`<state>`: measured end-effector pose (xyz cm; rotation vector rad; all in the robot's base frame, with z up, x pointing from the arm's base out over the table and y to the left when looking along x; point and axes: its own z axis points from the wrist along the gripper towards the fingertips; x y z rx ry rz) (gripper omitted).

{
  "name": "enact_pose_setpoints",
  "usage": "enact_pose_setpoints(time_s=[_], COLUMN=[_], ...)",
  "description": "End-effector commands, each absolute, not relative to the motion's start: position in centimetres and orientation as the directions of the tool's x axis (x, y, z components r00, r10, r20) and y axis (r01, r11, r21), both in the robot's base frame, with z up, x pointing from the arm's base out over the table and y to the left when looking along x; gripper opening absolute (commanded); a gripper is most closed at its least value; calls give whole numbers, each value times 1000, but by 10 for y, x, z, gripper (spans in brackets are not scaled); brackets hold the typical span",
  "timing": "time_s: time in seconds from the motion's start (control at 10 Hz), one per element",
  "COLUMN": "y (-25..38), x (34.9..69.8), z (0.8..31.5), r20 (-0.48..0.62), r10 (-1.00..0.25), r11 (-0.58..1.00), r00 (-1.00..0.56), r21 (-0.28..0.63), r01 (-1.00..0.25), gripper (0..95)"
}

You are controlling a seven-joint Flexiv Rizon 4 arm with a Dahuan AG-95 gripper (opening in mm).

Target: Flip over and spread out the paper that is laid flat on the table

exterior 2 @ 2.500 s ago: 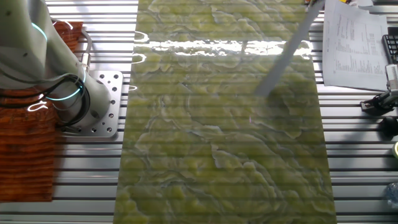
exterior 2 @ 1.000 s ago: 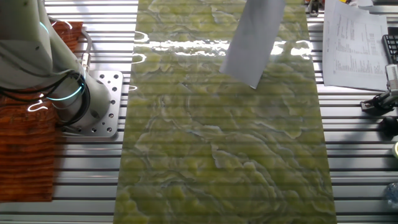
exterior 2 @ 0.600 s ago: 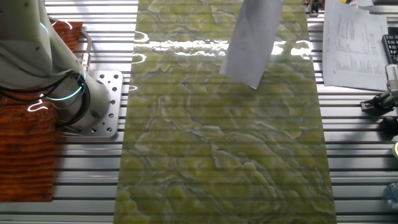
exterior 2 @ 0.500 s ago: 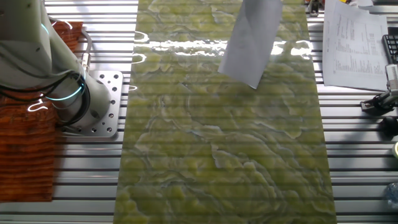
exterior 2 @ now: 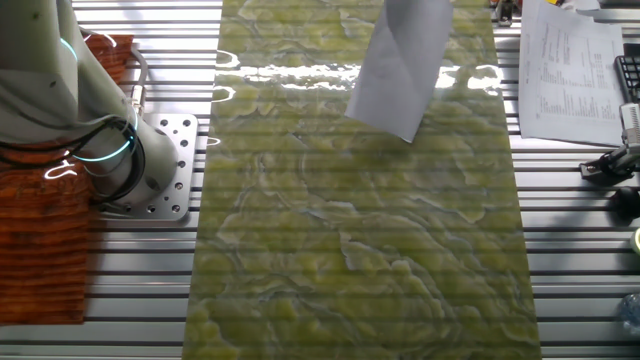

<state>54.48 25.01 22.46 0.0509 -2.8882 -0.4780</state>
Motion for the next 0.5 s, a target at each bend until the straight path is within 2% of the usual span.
enact_pose_setpoints(time_s=[0.1,0.5], y=[251,251], x=[545,545], z=[225,225], r20=[184,246], r10=[-114,-227], r11=[951,929], r00=[-976,-942], r21=[305,346], r01=[-53,-133], gripper=[0,0])
